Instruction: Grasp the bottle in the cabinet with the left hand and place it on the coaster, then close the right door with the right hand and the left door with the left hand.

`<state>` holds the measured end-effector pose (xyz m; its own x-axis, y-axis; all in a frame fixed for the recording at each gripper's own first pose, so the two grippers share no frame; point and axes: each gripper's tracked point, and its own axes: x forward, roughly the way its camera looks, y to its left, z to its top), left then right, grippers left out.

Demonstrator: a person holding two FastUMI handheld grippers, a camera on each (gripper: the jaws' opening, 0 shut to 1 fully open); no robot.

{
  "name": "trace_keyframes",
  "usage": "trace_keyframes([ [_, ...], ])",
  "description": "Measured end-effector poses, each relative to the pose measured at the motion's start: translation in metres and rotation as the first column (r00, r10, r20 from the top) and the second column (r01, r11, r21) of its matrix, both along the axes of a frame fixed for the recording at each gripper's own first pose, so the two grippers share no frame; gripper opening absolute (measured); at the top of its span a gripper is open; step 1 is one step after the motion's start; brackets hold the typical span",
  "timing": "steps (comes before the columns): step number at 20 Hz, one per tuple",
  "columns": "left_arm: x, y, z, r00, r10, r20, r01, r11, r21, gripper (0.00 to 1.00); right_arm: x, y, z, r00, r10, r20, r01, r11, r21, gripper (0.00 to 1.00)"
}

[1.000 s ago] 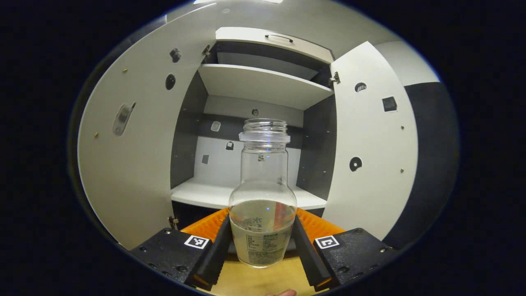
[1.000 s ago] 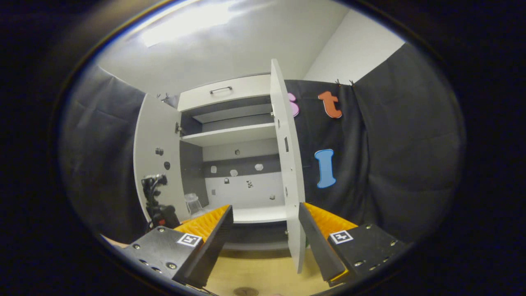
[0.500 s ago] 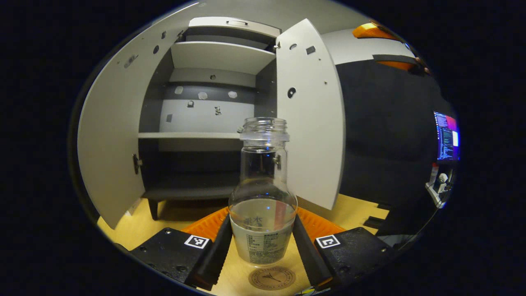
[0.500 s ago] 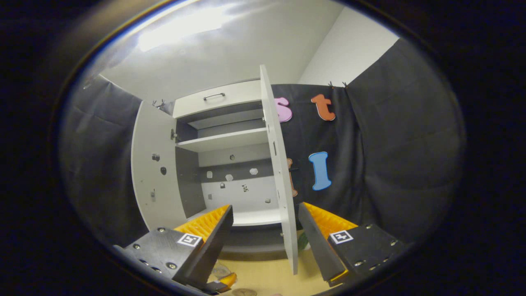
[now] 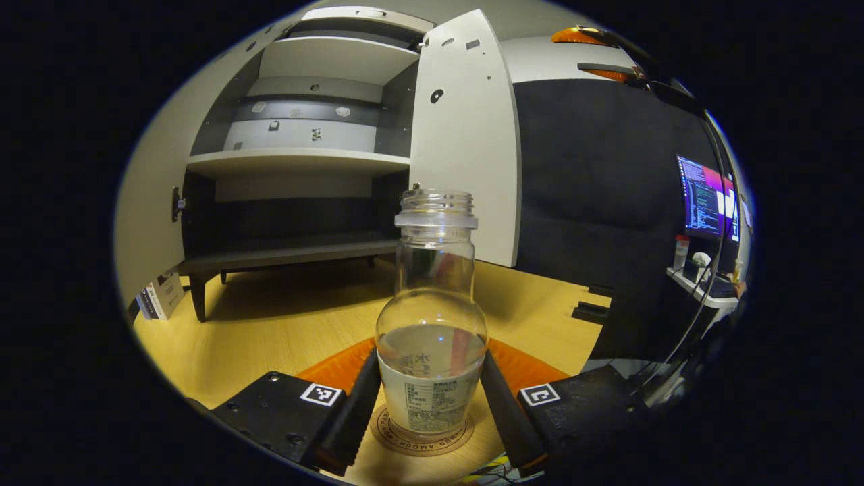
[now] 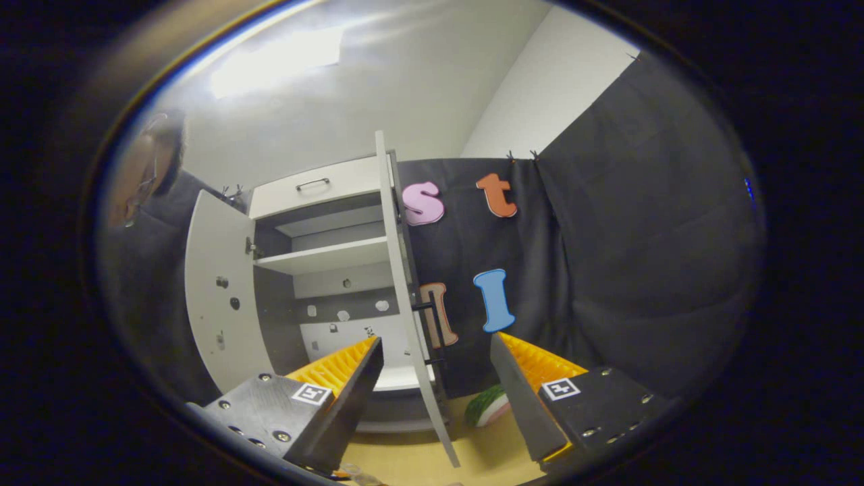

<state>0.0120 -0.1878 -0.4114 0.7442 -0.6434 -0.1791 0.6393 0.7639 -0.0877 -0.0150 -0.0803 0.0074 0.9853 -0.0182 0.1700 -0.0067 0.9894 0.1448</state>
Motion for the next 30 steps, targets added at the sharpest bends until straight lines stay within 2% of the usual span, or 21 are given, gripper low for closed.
trace_keyframes([
  [4, -0.001, -0.002, 0.01, 0.999, -0.019, 0.036, 0.019, 1.0, 0.001, 0.85, -0.007, -0.037, -0.02, 0.998, -0.059, -0.025, 0.058, 0.998, -0.017, 0.97],
  [5, -0.003, -0.002, 0.009, 0.999, -0.029, 0.026, 0.029, 0.999, 0.016, 0.86, -0.012, -0.046, -0.026, 0.997, -0.073, -0.04, 0.073, 0.997, -0.012, 0.93],
  [6, -0.005, 0.0, 0.013, 0.999, -0.03, 0.032, 0.028, 0.999, 0.039, 0.86, -0.018, -0.052, -0.031, 0.996, -0.076, -0.054, 0.075, 0.997, -0.005, 0.98],
  [8, -0.008, 0.001, 0.031, 0.997, -0.037, 0.06, 0.033, 0.998, 0.06, 0.86, -0.029, -0.067, -0.037, 0.994, -0.088, -0.062, 0.088, 0.996, -0.005, 0.97],
  [11, -0.02, -0.001, 0.059, 0.996, -0.048, 0.074, 0.043, 0.997, 0.068, 0.86, -0.034, -0.088, -0.038, 0.996, -0.073, -0.053, 0.073, 0.997, -0.004, 0.97],
  [12, -0.024, 0.0, 0.065, 0.996, -0.042, 0.075, 0.036, 0.996, 0.077, 0.87, -0.029, -0.092, -0.036, 0.997, -0.056, -0.047, 0.056, 0.998, -0.015, 0.93],
  [13, -0.028, 0.002, 0.075, 0.996, -0.033, 0.077, 0.027, 0.996, 0.08, 0.87, -0.022, -0.102, -0.031, 0.998, -0.059, -0.037, 0.058, 0.998, -0.031, 0.97],
  [20, -0.037, 0.028, 0.169, 0.984, 0.09, 0.151, -0.103, 0.992, 0.076, 0.9, 0.037, -0.142, -0.024, 0.996, -0.073, -0.042, 0.07, 0.995, -0.068, 0.97],
  [21, -0.038, 0.034, 0.185, 0.981, 0.1, 0.165, -0.114, 0.991, 0.076, 0.9, 0.045, -0.144, -0.027, 0.996, -0.071, -0.058, 0.066, 0.995, -0.076, 0.97],
  [22, -0.036, 0.038, 0.202, 0.977, 0.115, 0.179, -0.127, 0.99, 0.056, 0.98, 0.054, -0.145, -0.031, 0.994, -0.077, -0.08, 0.07, 0.994, -0.087, 0.93],
  [23, -0.033, 0.042, 0.216, 0.975, 0.126, 0.181, -0.138, 0.989, 0.051, 0.99, 0.063, -0.148, -0.037, 0.99, -0.088, -0.107, 0.077, 0.992, -0.099, 0.93],
  [24, -0.033, 0.048, 0.227, 0.973, 0.134, 0.187, -0.146, 0.988, 0.053, 0.98, 0.073, -0.15, -0.04, 0.986, -0.106, -0.13, 0.091, 0.99, -0.112, 0.97],
  [26, -0.027, 0.064, 0.258, 0.961, 0.163, 0.222, -0.175, 0.984, 0.035, 0.98, 0.091, -0.149, -0.042, 0.978, -0.13, -0.162, 0.11, 0.986, -0.127, 0.97],
  [27, -0.026, 0.071, 0.272, 0.958, 0.173, 0.23, -0.181, 0.983, 0.014, 0.98, 0.101, -0.145, -0.042, 0.974, -0.143, -0.176, 0.12, 0.984, -0.135, 0.97],
  [28, -0.024, 0.081, 0.283, 0.954, 0.193, 0.23, -0.197, 0.98, -0.006, 1.0, 0.112, -0.142, -0.044, 0.968, -0.156, -0.195, 0.129, 0.981, -0.146, 0.93],
  [29, -0.022, 0.093, 0.294, 0.95, 0.222, 0.22, -0.22, 0.975, -0.03, 0.98, 0.125, -0.139, -0.049, 0.96, -0.171, -0.222, 0.138, 0.978, -0.157, 0.97],
  [30, -0.021, 0.105, 0.302, 0.949, 0.239, 0.207, -0.234, 0.971, -0.049, 0.98, 0.137, -0.134, -0.051, 0.953, -0.179, -0.243, 0.142, 0.976, -0.164, 0.97],
])
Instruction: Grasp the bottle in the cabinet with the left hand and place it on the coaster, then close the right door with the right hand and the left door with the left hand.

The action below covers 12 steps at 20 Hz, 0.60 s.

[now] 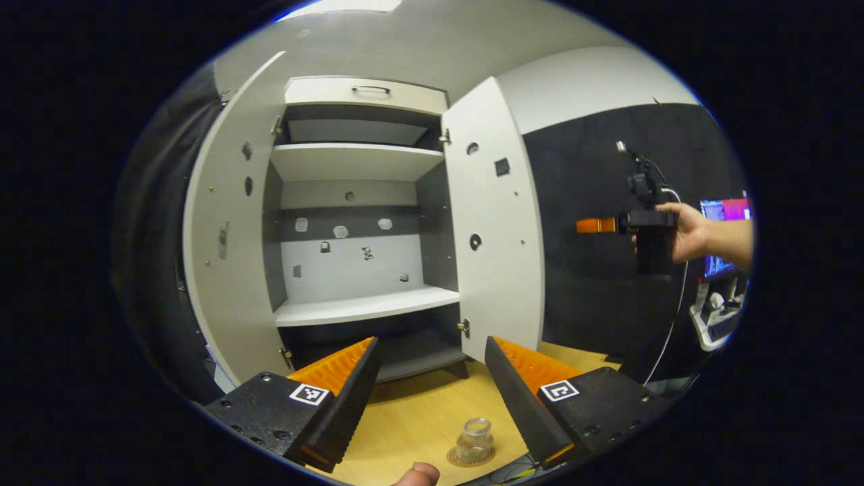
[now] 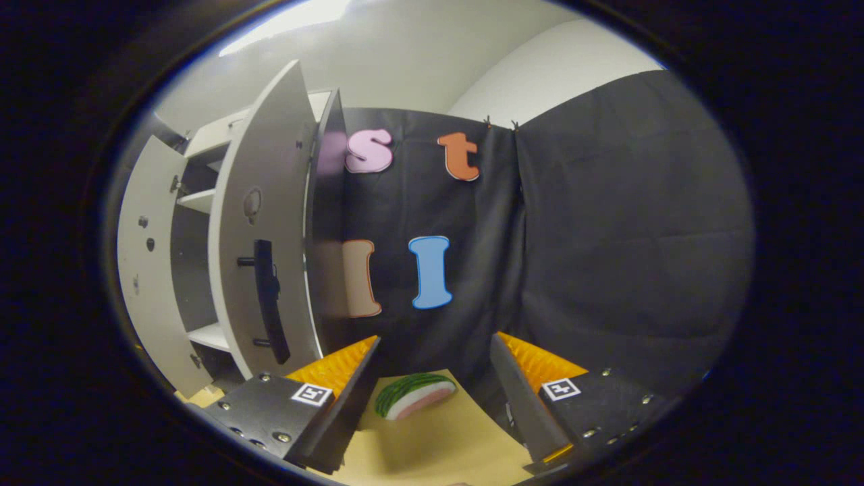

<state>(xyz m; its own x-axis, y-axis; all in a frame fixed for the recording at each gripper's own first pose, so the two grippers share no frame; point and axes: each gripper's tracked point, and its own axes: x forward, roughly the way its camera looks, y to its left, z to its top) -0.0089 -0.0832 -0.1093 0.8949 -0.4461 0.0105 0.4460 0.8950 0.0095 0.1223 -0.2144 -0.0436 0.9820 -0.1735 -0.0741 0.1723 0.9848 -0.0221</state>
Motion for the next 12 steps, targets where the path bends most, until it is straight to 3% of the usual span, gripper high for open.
trace_keyframes([
  [5, -0.002, 0.07, 0.028, 0.995, 0.101, 0.024, -0.101, 0.995, -0.021, 0.98, 0.041, 0.035, 0.005, 0.999, 0.03, -0.034, -0.029, 0.999, 0.018, 0.93],
  [6, -0.005, 0.082, 0.026, 0.993, 0.114, 0.015, -0.113, 0.993, -0.012, 0.98, 0.045, 0.05, 0.009, 0.998, 0.064, -0.027, -0.063, 0.998, 0.031, 0.98],
  [7, -0.008, 0.094, 0.024, 0.992, 0.127, 0.015, -0.127, 0.992, -0.001, 0.98, 0.045, 0.068, 0.011, 0.993, 0.118, -0.022, -0.117, 0.992, 0.045, 0.94],
  [8, -0.008, 0.107, 0.022, 0.989, 0.145, 0.013, -0.145, 0.989, 0.011, 0.98, 0.045, 0.087, 0.011, 0.984, 0.178, -0.025, -0.176, 0.983, 0.053, 0.98],
  [12, -0.012, 0.142, 0.009, 0.979, 0.202, -0.026, -0.201, 0.979, 0.021, 0.98, 0.044, 0.091, 0.015, 0.987, 0.158, -0.022, -0.158, 0.987, 0.001, 0.92],
])
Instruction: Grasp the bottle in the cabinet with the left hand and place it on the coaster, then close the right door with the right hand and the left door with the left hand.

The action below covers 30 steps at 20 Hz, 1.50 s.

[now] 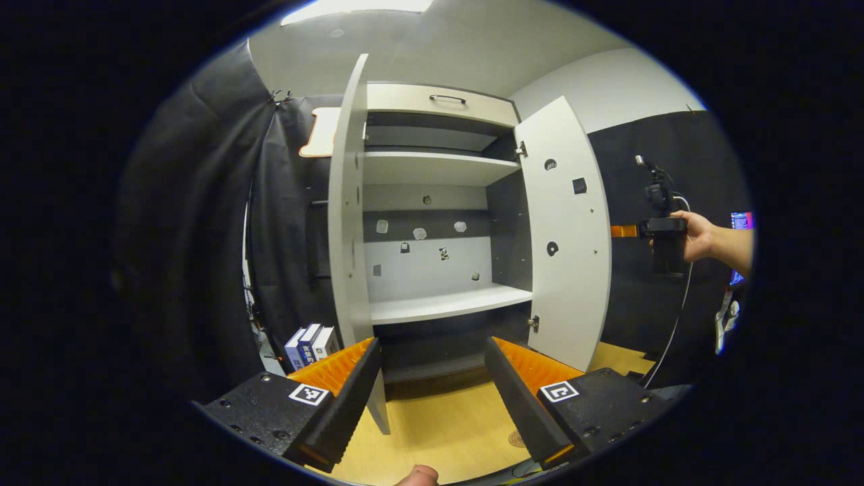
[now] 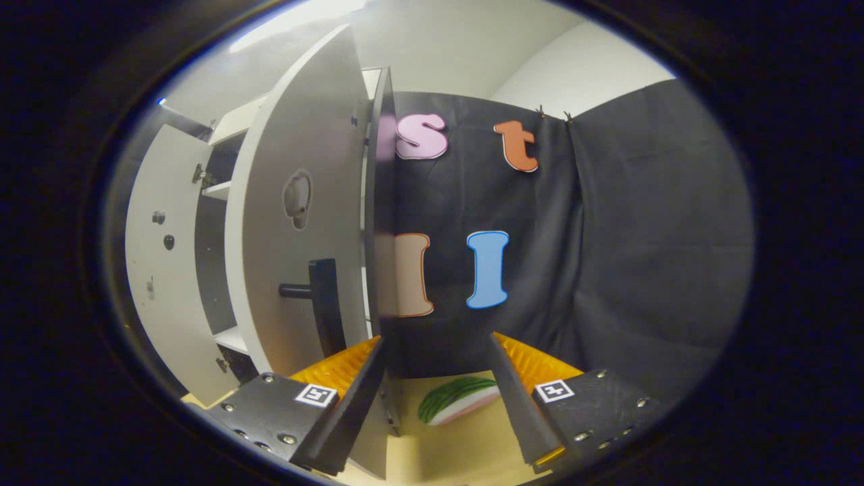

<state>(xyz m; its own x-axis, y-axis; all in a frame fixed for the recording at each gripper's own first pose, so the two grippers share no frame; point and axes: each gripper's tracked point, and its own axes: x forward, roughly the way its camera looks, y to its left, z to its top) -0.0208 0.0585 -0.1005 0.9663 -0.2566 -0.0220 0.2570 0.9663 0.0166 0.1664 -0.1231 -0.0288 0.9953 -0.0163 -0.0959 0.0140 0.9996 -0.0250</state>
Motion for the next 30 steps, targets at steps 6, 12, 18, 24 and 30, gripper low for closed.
trace_keyframes([
  [6, -0.001, 0.022, 0.009, 1.0, 0.018, -0.003, -0.018, 0.999, -0.034, 1.0, -0.002, 0.018, -0.001, 1.0, 0.021, -0.021, -0.021, 1.0, 0.006, 0.92],
  [12, -0.002, 0.039, 0.008, 0.999, 0.047, 0.001, -0.047, 0.999, -0.027, 1.0, -0.001, 0.051, 0.001, 0.998, 0.066, 0.009, -0.066, 0.998, 0.008, 0.88],
  [18, -0.005, 0.067, 0.003, 0.995, 0.099, -0.004, -0.1, 0.995, -0.027, 0.98, 0.001, 0.095, -0.003, 0.99, 0.135, 0.045, -0.135, 0.991, 0.007, 0.88],
  [24, -0.002, 0.096, 0.002, 0.989, 0.146, -0.01, -0.147, 0.989, -0.029, 0.98, 0.009, 0.093, -0.008, 0.995, 0.078, 0.066, -0.08, 0.996, 0.041, 0.88],
  [30, 0.024, 0.133, -0.004, 0.983, 0.183, -0.023, -0.184, 0.982, -0.043, 0.98, 0.012, 0.112, -0.013, 0.996, 0.059, 0.066, -0.065, 0.994, 0.086, 0.88],
])
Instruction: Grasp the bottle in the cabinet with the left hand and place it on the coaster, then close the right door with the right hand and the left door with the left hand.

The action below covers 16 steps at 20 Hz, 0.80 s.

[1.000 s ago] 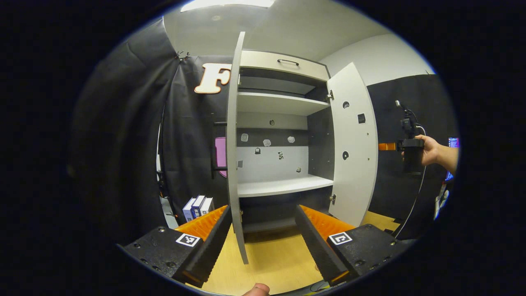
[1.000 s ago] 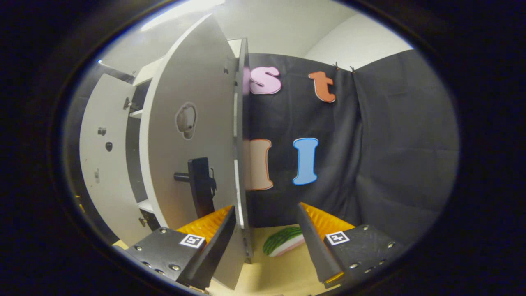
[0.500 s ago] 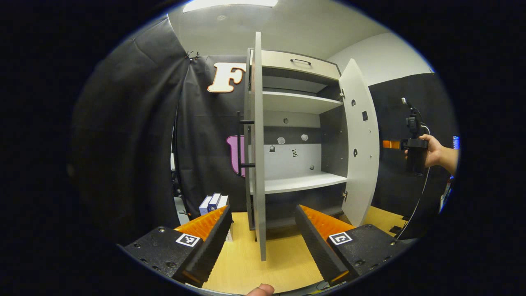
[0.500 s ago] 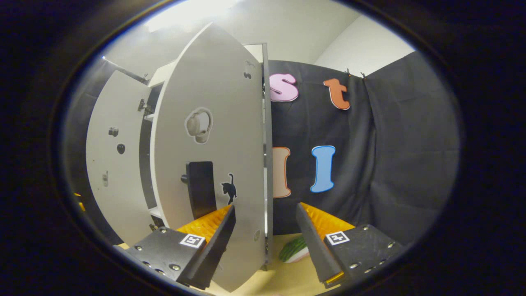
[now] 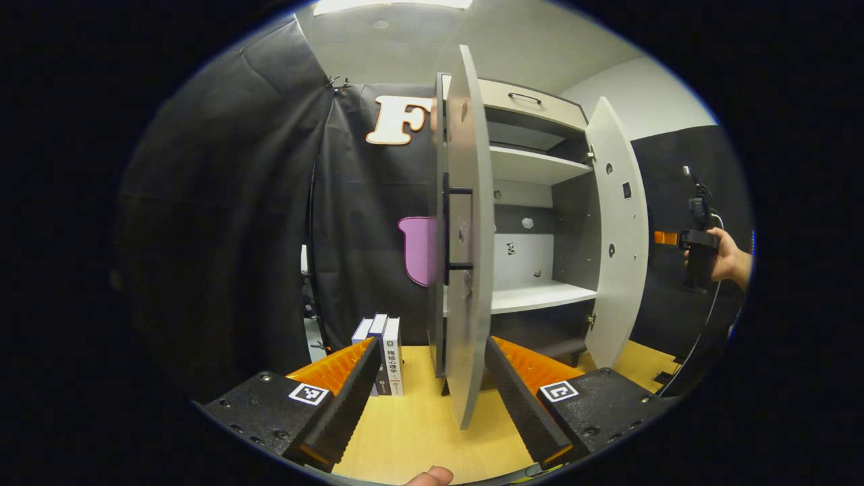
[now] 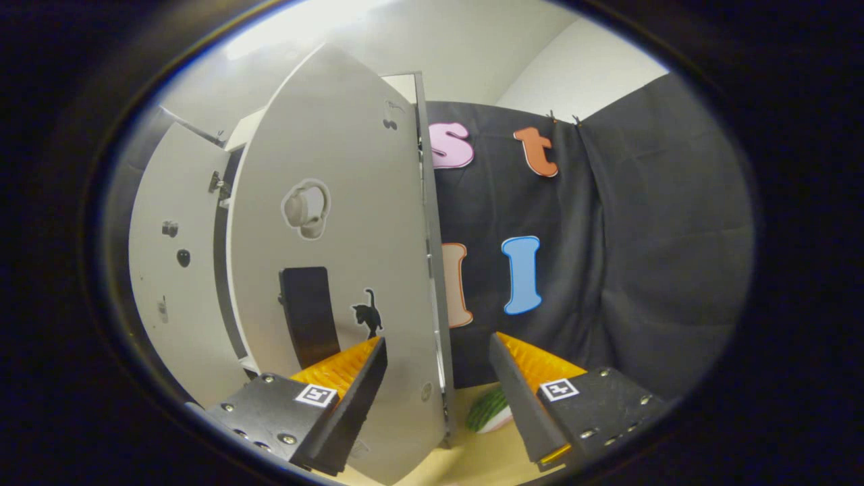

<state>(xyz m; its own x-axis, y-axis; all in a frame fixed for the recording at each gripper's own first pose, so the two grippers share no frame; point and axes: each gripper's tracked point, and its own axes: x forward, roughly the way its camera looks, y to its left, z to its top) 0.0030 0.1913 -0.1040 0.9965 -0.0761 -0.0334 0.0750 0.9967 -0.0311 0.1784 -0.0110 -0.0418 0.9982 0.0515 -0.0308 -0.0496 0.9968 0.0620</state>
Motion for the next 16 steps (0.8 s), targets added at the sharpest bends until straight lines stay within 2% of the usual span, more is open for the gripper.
trace_keyframes([
  [1, 0.007, 0.007, 0.002, 1.0, 0.005, 0.004, -0.005, 1.0, -0.003, 1.0, 0.001, 0.009, 0.0, 1.0, 0.01, -0.005, -0.01, 1.0, 0.025, 0.94],
  [2, 0.013, 0.013, 0.002, 1.0, 0.01, 0.006, -0.01, 1.0, -0.005, 0.98, 0.001, 0.02, 0.003, 0.999, 0.032, -0.005, -0.031, 0.997, 0.069, 0.94],
  [3, 0.022, 0.022, 0.004, 1.0, 0.018, 0.006, -0.018, 1.0, -0.008, 0.99, 0.002, 0.035, 0.006, 0.997, 0.072, 0.0, -0.071, 0.99, 0.118, 0.94],
  [5, 0.041, 0.037, 0.008, 0.999, 0.031, 0.008, -0.031, 0.999, -0.014, 0.98, -0.001, 0.065, 0.02, 0.987, 0.159, 0.037, -0.163, 0.967, 0.197, 0.94],
  [6, 0.049, 0.041, 0.01, 0.999, 0.035, 0.009, -0.035, 0.999, -0.016, 0.98, 0.0, 0.07, 0.026, 0.985, 0.165, 0.053, -0.172, 0.963, 0.206, 0.94],
  [8, 0.065, 0.048, 0.012, 1.0, 0.03, 0.006, -0.03, 1.0, -0.008, 0.98, 0.001, 0.067, 0.021, 0.992, 0.116, 0.045, -0.122, 0.979, 0.162, 0.95],
  [10, 0.08, 0.05, 0.018, 1.0, 0.011, 0.011, -0.011, 1.0, 0.005, 0.97, -0.007, 0.064, 0.009, 0.997, 0.069, 0.018, -0.07, 0.995, 0.073, 0.96],
  [13, 0.099, 0.041, 0.037, 0.998, -0.044, 0.047, 0.045, 0.999, -0.026, 0.94, -0.027, 0.07, 0.0, 0.997, 0.075, 0.02, -0.074, 0.996, -0.053, 0.93],
  [14, 0.106, 0.04, 0.043, 0.997, -0.054, 0.059, 0.056, 0.998, -0.031, 0.96, -0.036, 0.072, 0.0, 0.996, 0.085, 0.02, -0.083, 0.993, -0.086, 0.91],
  [15, 0.113, 0.038, 0.048, 0.996, -0.064, 0.063, 0.066, 0.997, -0.027, 0.99, -0.047, 0.074, -0.003, 0.996, 0.091, 0.014, -0.088, 0.989, -0.118, 0.96],
  [16, 0.119, 0.036, 0.052, 0.995, -0.072, 0.062, 0.074, 0.997, -0.021, 0.99, -0.058, 0.073, -0.006, 0.996, 0.093, 0.009, -0.09, 0.985, -0.148, 0.91],
])
